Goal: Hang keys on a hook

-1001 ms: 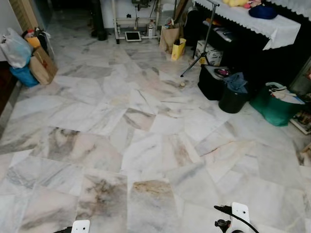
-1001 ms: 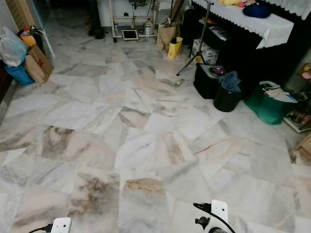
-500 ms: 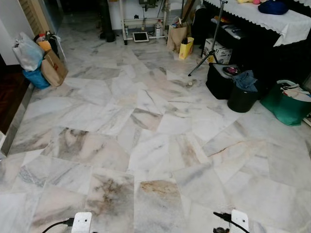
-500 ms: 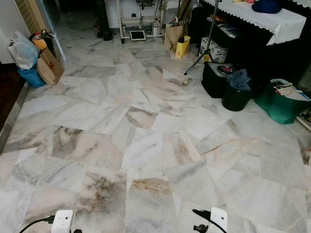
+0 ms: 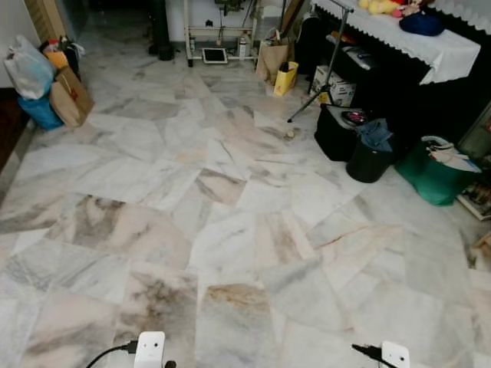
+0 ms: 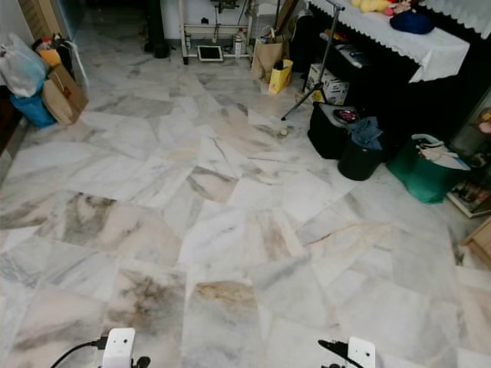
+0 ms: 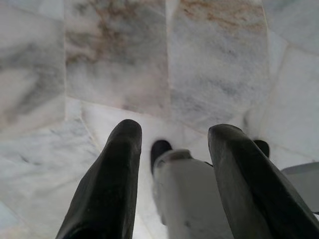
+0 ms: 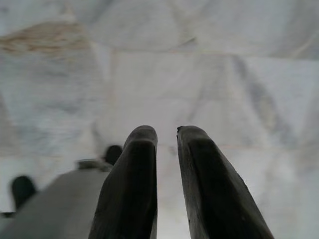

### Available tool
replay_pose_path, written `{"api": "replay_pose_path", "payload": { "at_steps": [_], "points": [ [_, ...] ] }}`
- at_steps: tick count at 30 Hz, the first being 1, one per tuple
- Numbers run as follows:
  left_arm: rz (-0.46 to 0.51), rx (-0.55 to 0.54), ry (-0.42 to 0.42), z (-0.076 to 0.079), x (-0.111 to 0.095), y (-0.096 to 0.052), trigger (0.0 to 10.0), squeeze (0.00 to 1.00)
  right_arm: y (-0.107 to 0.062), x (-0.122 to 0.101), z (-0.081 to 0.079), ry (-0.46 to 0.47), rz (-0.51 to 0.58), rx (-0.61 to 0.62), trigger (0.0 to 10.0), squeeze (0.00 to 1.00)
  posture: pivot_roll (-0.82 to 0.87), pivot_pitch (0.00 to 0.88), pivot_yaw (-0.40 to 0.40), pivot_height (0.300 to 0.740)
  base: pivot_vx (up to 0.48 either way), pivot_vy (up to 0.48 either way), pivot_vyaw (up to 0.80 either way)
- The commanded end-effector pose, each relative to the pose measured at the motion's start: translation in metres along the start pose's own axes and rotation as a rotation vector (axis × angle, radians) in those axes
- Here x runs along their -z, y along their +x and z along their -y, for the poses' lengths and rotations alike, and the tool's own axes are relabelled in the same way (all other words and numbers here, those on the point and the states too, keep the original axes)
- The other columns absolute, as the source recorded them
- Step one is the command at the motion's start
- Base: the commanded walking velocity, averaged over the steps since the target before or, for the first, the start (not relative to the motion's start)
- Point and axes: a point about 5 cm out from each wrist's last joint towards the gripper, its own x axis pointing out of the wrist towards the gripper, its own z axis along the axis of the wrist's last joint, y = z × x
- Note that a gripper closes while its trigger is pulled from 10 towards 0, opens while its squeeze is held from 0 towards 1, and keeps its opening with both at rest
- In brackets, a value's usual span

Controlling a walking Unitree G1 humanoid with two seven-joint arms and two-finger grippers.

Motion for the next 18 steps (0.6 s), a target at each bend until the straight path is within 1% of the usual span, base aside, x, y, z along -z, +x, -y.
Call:
{"api": "replay_pose_path", "payload": {
  "at_steps": [1,2,4,5,6,8,10,13,15,16,17,18],
  "points": [
    [-0.014,-0.004,0.008,0.004,0.008,-0.002,10.0,0.0,-0.003,0.001,0.011,-0.024,-0.006,0.015,10.0,0.0,0.17,0.0,-0.168,0.709,0.0,0.0,0.0],
    [-0.022,-0.002,0.019,0.007,0.013,-0.004,10.0,0.0,-0.004,0.001,0.016,-0.027,-0.002,0.018,10.0,0.0,0.16,0.0,-0.148,0.709,0.0,0.0,0.0],
    [-0.035,0.009,0.04,0.01,0.019,-0.006,10.0,0.0,-0.005,0.002,0.02,-0.03,0.004,0.026,10.0,0.0,0.16,0.0,-0.118,0.709,0.0,0.0,0.0],
    [-0.039,0.014,0.049,0.011,0.022,-0.007,10.0,0.0,-0.005,0.002,0.021,-0.031,0.006,0.03,10.0,0.0,0.16,0.0,-0.118,0.709,0.0,0.0,0.0],
    [-0.06,0.028,0.073,0.011,0.029,-0.01,10.0,0.0,-0.006,0.005,0.022,-0.027,0.009,0.036,10.0,0.0,0.18,0.0,-0.106,0.709,0.0,0.0,0.0],
    [-0.056,0.03,0.092,0.008,0.029,-0.01,10.0,0.0,-0.006,0.005,0.021,-0.022,0.011,0.033,10.0,0.0,0.21,0.0,-0.092,0.709,0.0,0.0,0.0],
    [-0.019,0.023,0.088,0.002,0.019,-0.007,10.0,0.0,-0.005,0.003,0.016,-0.035,0.01,0.019,10.0,0.0,0.2,0.0,-0.082,0.709,0.0,0.0,0.0],
    [0.012,0.017,0.114,-0.005,0.004,-0.002,10.0,0.0,-0.002,-0.001,0.006,-0.016,0.022,0.015,10.0,0.0,0.18,0.0,-0.072,0.709,0.0,0.0,0.0],
    [0.012,0.0,0.156,-0.016,-0.004,0.0,10.0,0.0,0.002,-0.003,-0.01,0.01,0.019,0.005,10.0,0.0,0.19,0.0,-0.077,0.709,0.0,0.0,0.0],
    [0.021,-0.024,0.135,-0.022,-0.008,0.001,10.0,0.0,0.004,-0.004,-0.018,0.008,0.014,-0.006,10.0,0.0,0.21,0.0,-0.072,0.709,0.0,0.0,0.0],
    [0.021,-0.024,0.135,-0.022,-0.008,0.001,10.0,0.0,0.004,-0.004,-0.018,0.008,0.014,-0.006,10.0,0.0,0.21,0.0,-0.072,0.709,0.0,0.0,0.0],
    [0.03,-0.043,0.113,-0.027,-0.011,0.002,10.0,0.0,0.005,-0.004,-0.024,0.017,0.011,-0.012,10.0,0.0,0.21,0.0,-0.066,0.709,0.0,0.0,0.0]
  ]
}}
